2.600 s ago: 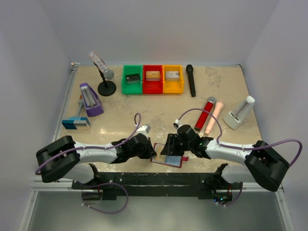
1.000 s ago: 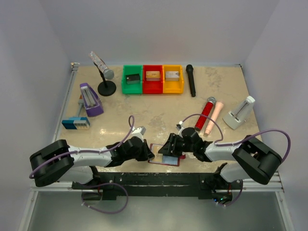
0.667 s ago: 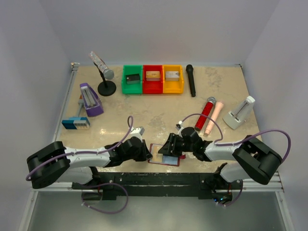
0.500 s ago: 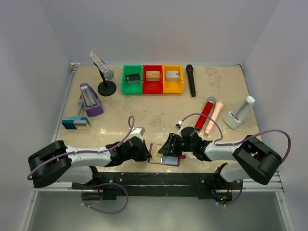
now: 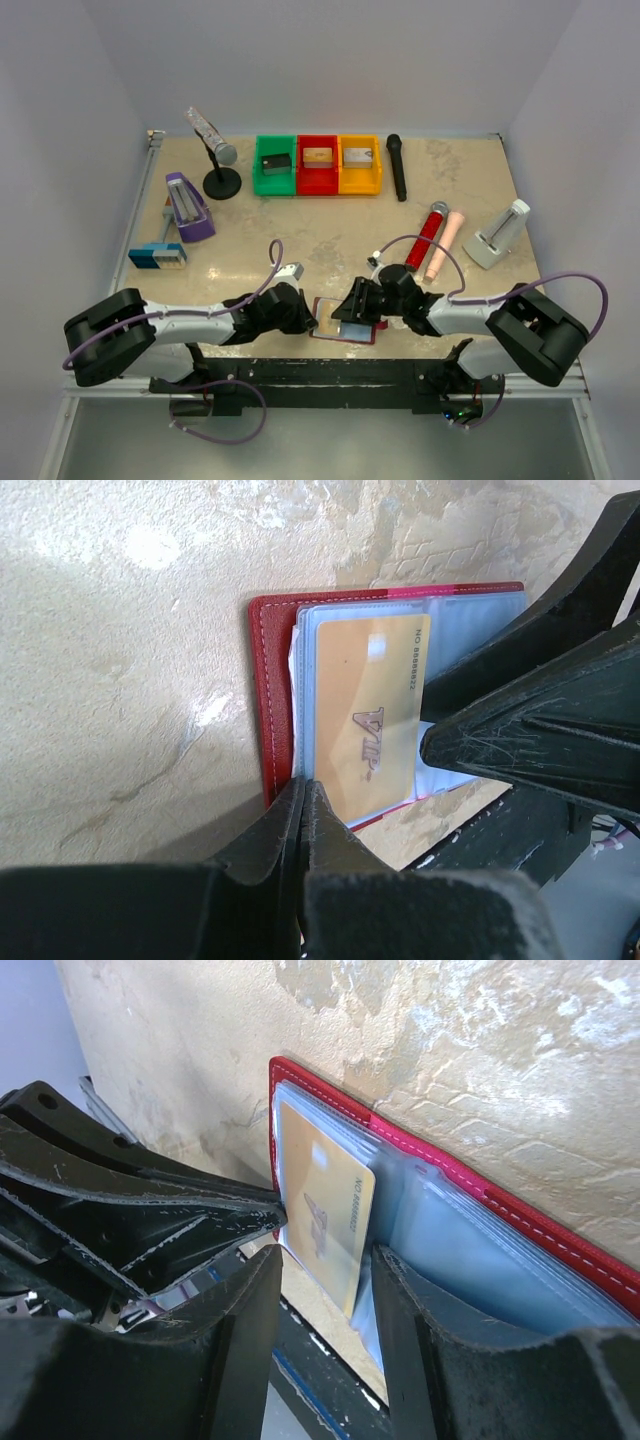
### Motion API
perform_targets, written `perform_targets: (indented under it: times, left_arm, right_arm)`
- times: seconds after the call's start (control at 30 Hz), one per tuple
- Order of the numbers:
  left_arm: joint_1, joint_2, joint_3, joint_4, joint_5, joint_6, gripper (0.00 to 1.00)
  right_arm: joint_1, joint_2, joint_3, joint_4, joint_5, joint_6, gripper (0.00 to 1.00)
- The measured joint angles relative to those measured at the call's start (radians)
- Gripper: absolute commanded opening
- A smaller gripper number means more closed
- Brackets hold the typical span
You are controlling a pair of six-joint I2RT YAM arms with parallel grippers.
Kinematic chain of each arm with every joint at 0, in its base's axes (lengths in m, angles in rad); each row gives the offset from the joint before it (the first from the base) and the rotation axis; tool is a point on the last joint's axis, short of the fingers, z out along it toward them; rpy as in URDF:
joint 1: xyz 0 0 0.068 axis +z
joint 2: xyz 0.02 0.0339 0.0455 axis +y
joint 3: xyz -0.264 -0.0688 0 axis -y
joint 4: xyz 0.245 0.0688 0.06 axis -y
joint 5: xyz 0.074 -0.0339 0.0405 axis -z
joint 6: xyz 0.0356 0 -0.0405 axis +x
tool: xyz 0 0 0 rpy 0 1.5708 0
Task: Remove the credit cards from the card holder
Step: Remove the credit card from the card holder.
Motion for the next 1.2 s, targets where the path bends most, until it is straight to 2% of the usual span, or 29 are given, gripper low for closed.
perform_targets:
  times: [0.43,1.2]
  left_arm:
    - [0.005,0.026,0.0,0.031,0.014,-0.006,0.0]
    - [0.018,0.046,0.0,0.059,0.049,0.002,0.0]
  right_arm:
    - [-0.011,0.01,-0.038,0.103,-0.031,-0.026,0.48]
    - [-0.055,0.094,-0.039,0.215,-0.127,-0.025,0.47]
